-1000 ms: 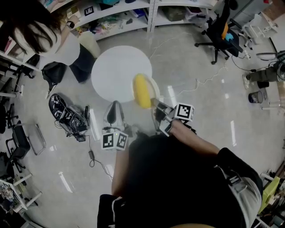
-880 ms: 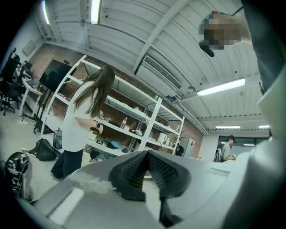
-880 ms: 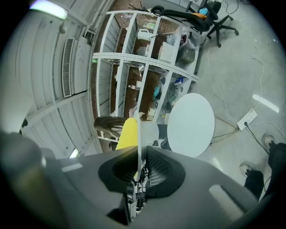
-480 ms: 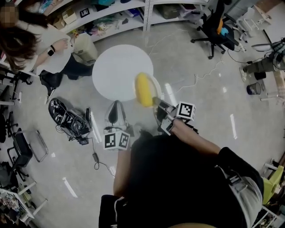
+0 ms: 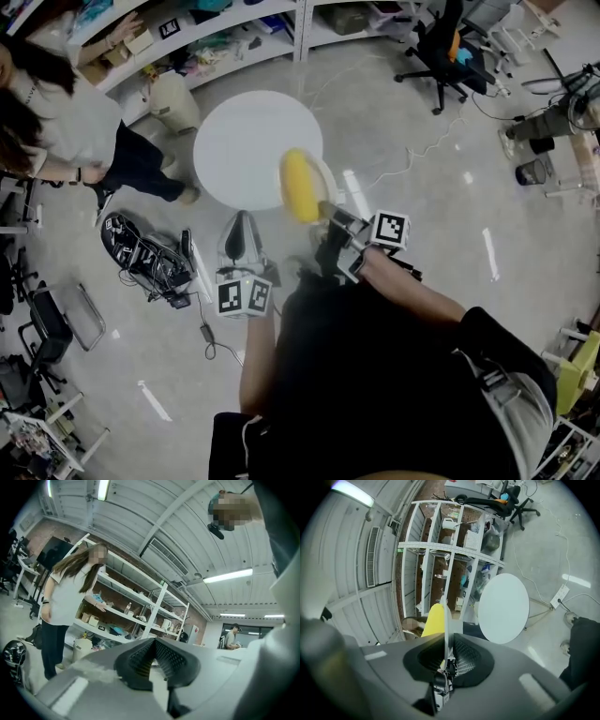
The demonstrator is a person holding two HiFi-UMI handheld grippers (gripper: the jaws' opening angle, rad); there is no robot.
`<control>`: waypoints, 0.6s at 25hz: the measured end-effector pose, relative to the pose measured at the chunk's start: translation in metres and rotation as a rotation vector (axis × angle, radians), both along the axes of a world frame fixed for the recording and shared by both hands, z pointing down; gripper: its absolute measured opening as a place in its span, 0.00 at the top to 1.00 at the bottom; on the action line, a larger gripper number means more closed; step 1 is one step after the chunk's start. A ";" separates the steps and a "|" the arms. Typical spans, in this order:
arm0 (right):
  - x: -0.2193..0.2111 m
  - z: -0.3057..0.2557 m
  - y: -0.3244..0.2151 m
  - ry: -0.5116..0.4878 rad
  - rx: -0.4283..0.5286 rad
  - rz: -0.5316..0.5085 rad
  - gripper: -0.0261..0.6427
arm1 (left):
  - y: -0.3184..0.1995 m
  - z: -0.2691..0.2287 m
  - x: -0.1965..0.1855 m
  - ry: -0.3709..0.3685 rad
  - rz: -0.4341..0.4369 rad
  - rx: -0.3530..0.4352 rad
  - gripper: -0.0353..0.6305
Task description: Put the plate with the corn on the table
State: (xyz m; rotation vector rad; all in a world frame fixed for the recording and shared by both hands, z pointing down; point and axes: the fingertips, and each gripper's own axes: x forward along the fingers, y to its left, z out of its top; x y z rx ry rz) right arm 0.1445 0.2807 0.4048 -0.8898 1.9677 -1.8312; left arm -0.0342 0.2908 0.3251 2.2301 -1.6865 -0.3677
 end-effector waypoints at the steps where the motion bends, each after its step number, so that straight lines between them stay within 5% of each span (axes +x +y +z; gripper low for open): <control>1: -0.001 0.000 -0.001 -0.001 -0.002 0.000 0.89 | -0.001 0.001 -0.001 0.001 -0.001 -0.001 0.94; 15: -0.013 0.009 -0.040 0.005 0.014 -0.023 0.89 | -0.041 0.005 -0.006 -0.002 -0.015 -0.007 0.94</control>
